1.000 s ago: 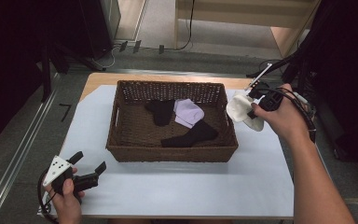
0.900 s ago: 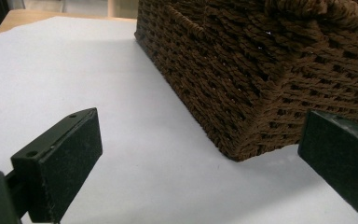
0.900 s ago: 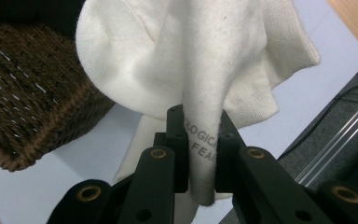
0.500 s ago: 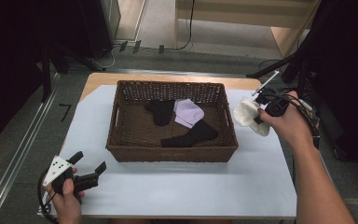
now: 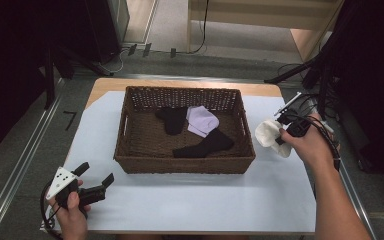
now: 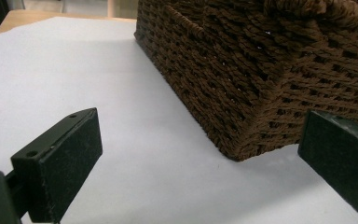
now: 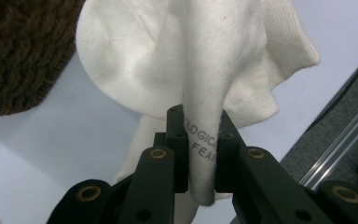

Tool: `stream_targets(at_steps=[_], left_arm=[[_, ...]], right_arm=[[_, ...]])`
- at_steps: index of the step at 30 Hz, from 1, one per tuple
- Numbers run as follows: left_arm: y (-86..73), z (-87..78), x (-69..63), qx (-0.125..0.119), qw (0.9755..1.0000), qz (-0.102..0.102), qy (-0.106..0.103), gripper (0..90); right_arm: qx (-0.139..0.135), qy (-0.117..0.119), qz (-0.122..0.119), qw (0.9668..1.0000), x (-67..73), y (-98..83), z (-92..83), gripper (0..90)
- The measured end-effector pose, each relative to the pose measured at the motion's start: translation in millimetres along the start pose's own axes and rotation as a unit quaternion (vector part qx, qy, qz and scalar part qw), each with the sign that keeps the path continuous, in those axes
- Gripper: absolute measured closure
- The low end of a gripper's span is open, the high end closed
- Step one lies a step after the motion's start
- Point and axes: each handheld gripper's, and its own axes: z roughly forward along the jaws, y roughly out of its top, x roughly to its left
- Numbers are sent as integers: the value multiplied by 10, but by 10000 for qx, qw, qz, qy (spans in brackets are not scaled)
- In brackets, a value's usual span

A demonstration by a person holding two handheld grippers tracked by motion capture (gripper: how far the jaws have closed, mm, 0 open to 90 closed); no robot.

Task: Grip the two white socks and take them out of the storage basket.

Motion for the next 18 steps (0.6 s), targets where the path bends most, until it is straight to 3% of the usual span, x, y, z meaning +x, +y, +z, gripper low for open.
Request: stream_targets(at_steps=[13,16,17,18], left_arm=[[0,1,3,-13,10000,-19,-25,5],[0,3,5,-16,10000,-28,-30,5],[0,3,5,-18,10000,-23,-26,5],[0,2,7,-11,10000,-16,-27,5]], right_arm=[[86,16,268,9996,-10,-188,406,763],[17,14,318,9995,-20,-218,437,694],[-47,31,370,9993,-23,-232,445,641],[-222,32,496,9985,-2,-259,452,498]])
